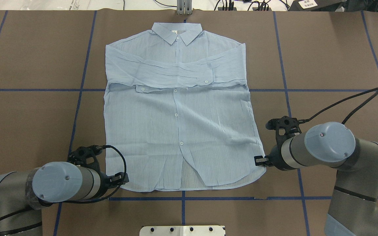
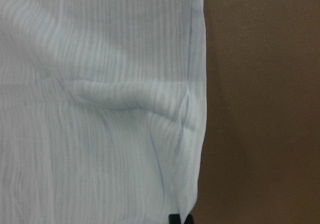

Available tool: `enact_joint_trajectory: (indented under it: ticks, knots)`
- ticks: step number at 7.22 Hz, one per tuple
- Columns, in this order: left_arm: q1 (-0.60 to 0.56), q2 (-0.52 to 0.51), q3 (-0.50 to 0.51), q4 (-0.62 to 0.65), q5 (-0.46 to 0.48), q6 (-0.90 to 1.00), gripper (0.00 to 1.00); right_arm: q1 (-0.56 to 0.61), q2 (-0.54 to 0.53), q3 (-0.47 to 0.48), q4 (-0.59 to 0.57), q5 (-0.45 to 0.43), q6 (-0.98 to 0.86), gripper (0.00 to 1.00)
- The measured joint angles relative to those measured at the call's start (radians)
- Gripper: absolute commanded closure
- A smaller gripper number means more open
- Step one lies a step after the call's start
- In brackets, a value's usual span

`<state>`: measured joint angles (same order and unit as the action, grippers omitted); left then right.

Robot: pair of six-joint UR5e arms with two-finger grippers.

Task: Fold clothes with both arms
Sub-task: 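Grasp the hem corners with both grippers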

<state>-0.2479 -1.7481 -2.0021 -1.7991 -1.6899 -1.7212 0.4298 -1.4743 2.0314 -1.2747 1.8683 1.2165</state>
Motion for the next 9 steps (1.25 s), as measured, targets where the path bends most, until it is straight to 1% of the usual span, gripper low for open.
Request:
enact_joint_trajectory:
  ticks: [2,7,8,9]
  knots:
    - [-0.007,-0.001,0.004,0.012,0.013,0.0,0.29,0.001,-0.001,0.0,0.0,0.0,0.0,1.0]
    - [-0.034,-0.002,0.014,0.018,0.016,0.003,0.37,0.003,-0.003,-0.001,0.0,0.0,0.0,1.0]
    - [-0.032,-0.003,0.018,0.018,0.016,0.003,0.39,0.003,-0.004,-0.001,0.0,0.0,0.0,1.0]
    - [-0.031,-0.005,0.019,0.018,0.016,0.003,0.44,0.003,-0.005,-0.002,-0.001,0.0,0.0,1.0]
